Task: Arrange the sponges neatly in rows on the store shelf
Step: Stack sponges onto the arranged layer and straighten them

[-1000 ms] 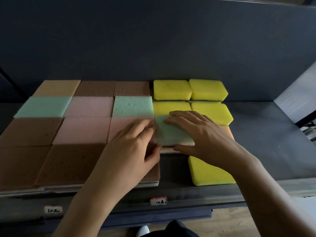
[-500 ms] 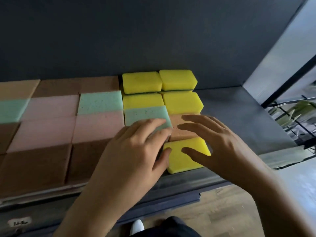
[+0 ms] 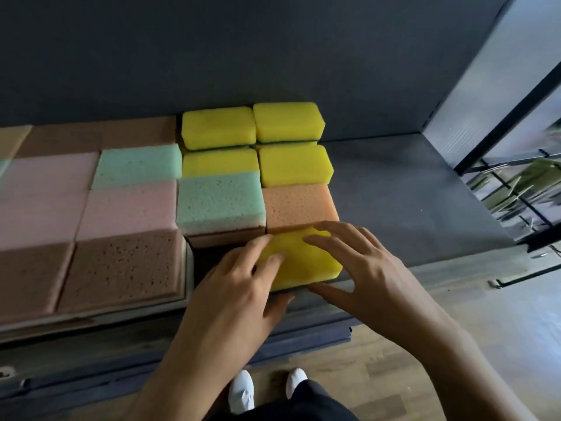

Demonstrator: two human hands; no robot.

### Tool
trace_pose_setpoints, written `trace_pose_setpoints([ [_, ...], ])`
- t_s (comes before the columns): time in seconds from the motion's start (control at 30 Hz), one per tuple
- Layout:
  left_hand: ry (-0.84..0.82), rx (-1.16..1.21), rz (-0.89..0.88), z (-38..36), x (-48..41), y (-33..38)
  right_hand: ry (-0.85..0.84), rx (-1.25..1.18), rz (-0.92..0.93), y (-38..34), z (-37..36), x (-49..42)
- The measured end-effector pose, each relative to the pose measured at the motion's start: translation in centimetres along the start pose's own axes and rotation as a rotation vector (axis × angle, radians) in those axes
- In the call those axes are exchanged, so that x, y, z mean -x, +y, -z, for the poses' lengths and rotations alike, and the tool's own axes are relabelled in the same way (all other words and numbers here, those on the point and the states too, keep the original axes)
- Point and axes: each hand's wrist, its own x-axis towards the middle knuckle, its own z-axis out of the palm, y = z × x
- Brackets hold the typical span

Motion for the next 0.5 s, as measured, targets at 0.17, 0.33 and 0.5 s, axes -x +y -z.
trace_pose_setpoints([
  [0.17,0.025,0.094,0.046,-0.91,-0.28,0.46,0.009,-0.081,0.022,0.55,-0.40,0.13],
  [0.33,0.048,0.113,0.044,-0.93,-0.39,0.69,0.012,-0.065,0.038,0.90,-0.42,0.22],
  [0.5,0.067,0.123,0.041,-0.79,-0.31,1.03,0.020,-0.046,0.051,1.02,-0.27,0.25],
])
